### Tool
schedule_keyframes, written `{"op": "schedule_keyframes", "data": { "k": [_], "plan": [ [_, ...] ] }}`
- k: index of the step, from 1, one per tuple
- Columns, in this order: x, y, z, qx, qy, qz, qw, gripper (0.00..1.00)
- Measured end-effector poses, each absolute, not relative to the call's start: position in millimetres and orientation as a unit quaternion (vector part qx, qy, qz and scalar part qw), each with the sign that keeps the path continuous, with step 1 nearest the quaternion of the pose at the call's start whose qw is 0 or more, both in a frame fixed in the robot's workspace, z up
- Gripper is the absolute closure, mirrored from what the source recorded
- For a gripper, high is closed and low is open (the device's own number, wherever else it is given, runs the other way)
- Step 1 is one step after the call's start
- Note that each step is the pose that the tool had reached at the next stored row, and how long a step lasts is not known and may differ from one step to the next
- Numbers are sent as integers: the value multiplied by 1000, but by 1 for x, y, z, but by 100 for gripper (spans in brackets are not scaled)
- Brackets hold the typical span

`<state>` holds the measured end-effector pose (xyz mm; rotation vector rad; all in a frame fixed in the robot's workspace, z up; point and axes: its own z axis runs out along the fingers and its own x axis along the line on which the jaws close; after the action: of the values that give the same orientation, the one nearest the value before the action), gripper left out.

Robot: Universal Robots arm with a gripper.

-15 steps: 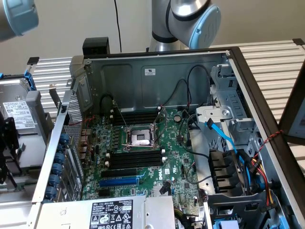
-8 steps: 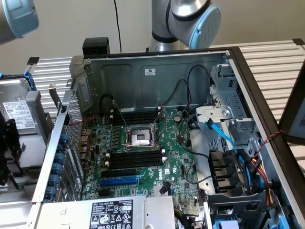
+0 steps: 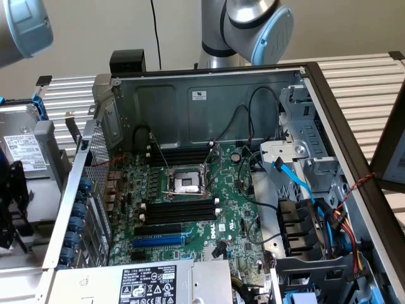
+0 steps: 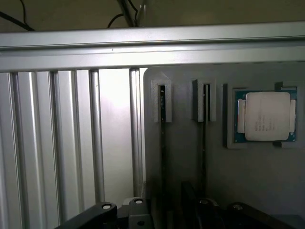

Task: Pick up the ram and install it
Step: 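Pick up the ram and move it above insertion slot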

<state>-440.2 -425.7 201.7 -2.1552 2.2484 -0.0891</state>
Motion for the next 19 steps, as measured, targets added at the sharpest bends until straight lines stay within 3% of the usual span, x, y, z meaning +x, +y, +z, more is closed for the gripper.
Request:
{"op": "schedule_keyframes", "data": {
  "k": [13,16,17,19],
  "plan": [
    [-441,-426,198,-692,722,-25,11,62],
    [-441,-426,198,-692,722,-25,11,64],
    [-441,-426,198,-692,722,-25,11,71],
    [-441,-426,198,-692,722,-25,11,71]
  ]
}}
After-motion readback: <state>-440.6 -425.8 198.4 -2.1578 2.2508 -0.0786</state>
